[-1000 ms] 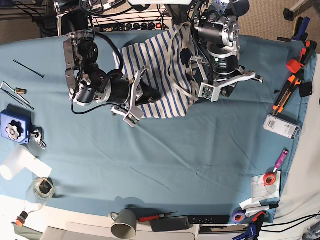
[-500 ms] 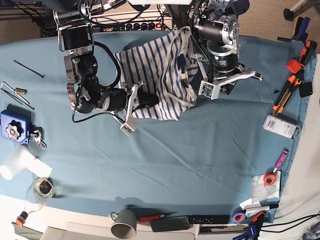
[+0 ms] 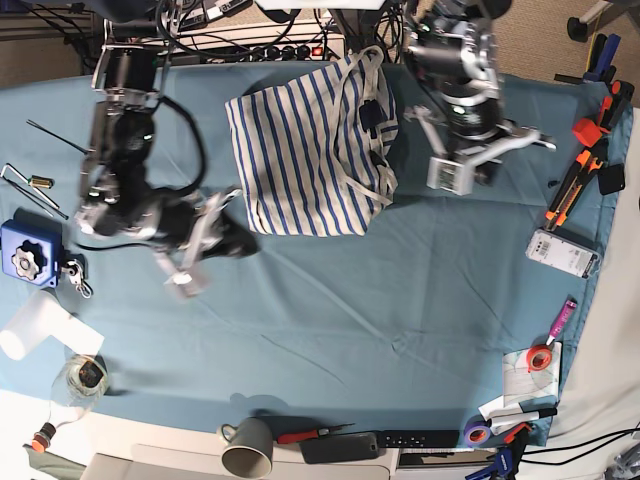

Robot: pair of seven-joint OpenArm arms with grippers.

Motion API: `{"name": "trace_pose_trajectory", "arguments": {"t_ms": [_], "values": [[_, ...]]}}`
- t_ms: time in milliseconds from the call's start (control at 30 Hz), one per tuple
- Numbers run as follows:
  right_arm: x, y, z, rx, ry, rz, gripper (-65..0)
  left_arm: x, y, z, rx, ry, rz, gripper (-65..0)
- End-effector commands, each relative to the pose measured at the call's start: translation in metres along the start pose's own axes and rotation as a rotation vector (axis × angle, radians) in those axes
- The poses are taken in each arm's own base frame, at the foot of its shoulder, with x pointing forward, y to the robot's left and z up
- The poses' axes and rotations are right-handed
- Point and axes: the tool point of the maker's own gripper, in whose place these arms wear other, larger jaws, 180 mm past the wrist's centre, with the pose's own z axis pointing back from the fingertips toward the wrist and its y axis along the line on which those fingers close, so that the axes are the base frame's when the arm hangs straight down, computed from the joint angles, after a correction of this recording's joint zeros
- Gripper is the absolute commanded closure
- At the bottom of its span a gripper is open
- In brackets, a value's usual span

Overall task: Fold the T-shirt properly
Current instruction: 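Open both grippers and lift them away from the folded shirt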

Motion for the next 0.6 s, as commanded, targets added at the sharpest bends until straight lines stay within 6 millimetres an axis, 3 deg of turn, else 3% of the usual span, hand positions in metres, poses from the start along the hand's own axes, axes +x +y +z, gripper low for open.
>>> {"name": "trace_pose_trajectory", "arguments": {"t_ms": [0, 167, 333, 433, 567], "values": [[0.018, -0.011, 0.014, -0.036, -0.064, 0.002, 0.0, 0.006, 0.009, 0.000, 0.014, -0.028, 0.032, 0.0], [0.012, -0.049, 0.050, -0.162, -0.102, -0.086, 0.0, -0.014, 0.033, -0.017, -0.001, 0.027, 0.125, 0.0], [-0.013, -0.068, 0.076, -0.244, -0.078, -0.145, 0.0, -0.034, 0.055, -0.027, -0.018, 0.076, 0.197, 0.0], [-0.028, -0.073, 0.093, -0.291, -0.048, -0.153, 0.0, -0.050, 0.060, -0.026, -0.053, 0.110, 0.207, 0.0], [-0.044, -0.062, 0.110, -0.332, -0.005, -0.119, 0.0, -0.070, 0.060, -0.022, -0.092, 0.158, 0.215, 0.0]]}}
